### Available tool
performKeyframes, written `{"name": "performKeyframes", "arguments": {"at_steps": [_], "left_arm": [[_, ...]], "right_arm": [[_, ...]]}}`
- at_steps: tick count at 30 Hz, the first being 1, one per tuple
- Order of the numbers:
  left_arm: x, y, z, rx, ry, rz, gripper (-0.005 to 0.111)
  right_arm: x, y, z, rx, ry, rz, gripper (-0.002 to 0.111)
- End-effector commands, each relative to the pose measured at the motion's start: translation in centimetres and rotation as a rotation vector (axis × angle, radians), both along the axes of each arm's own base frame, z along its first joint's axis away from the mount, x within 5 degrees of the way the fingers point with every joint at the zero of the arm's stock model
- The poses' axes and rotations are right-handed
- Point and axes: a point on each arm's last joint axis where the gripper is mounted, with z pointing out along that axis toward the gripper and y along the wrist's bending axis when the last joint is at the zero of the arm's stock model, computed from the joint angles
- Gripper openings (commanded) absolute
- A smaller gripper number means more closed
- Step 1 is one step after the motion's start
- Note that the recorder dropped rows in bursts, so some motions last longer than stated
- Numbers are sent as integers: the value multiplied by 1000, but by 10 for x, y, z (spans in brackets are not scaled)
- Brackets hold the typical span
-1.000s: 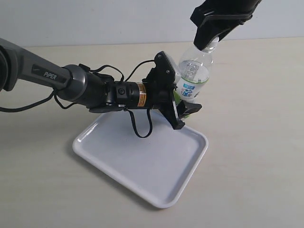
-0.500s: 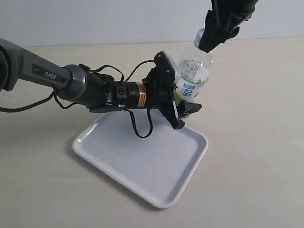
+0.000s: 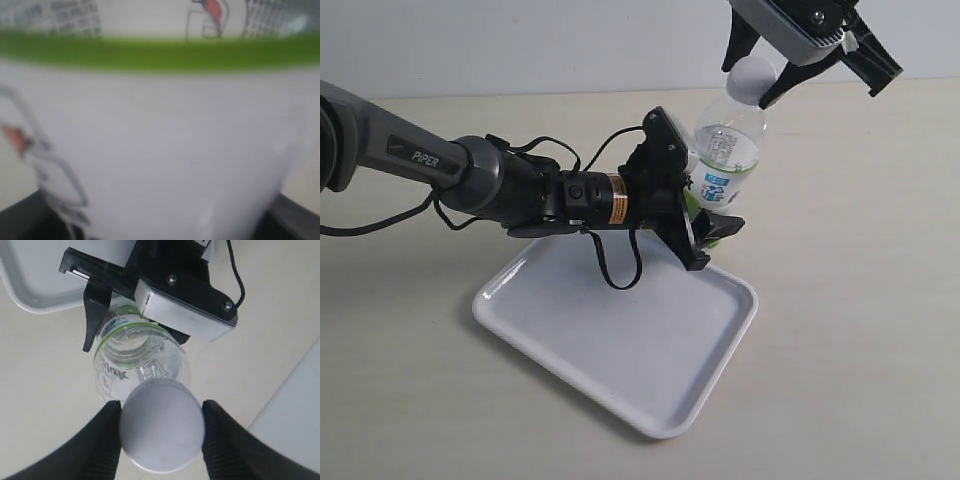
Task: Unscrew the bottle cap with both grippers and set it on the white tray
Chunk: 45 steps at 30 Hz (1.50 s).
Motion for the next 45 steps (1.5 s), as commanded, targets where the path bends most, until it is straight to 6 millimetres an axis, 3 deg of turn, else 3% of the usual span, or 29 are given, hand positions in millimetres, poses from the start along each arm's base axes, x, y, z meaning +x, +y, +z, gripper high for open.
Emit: {"name": "performKeyframes", "arguments": {"at_steps": [1, 5, 10, 17, 24, 43, 45], "left_arm": [[-1, 0, -4, 28, 15, 16, 0], [2, 1, -2, -7, 40, 64, 0], [4, 0, 2, -64, 67, 102, 0], [4, 0, 2, -64, 68, 100, 0], [2, -3, 7, -135, 82, 79, 0], [2, 0, -1, -188, 69, 61, 0], [2, 0, -1, -185, 67, 54, 4]], "right_arm": [[3, 1, 5, -4, -70, 45, 0], [-2, 2, 14, 32, -88, 43, 0], [-21, 7, 46, 182, -115, -34, 0], [-43, 4, 83, 509, 66, -671, 0], [-48, -12, 82, 514, 150, -1128, 0], [-53, -7, 78, 535, 259, -1157, 0], [-53, -7, 78, 535, 259, -1157, 0]]}}
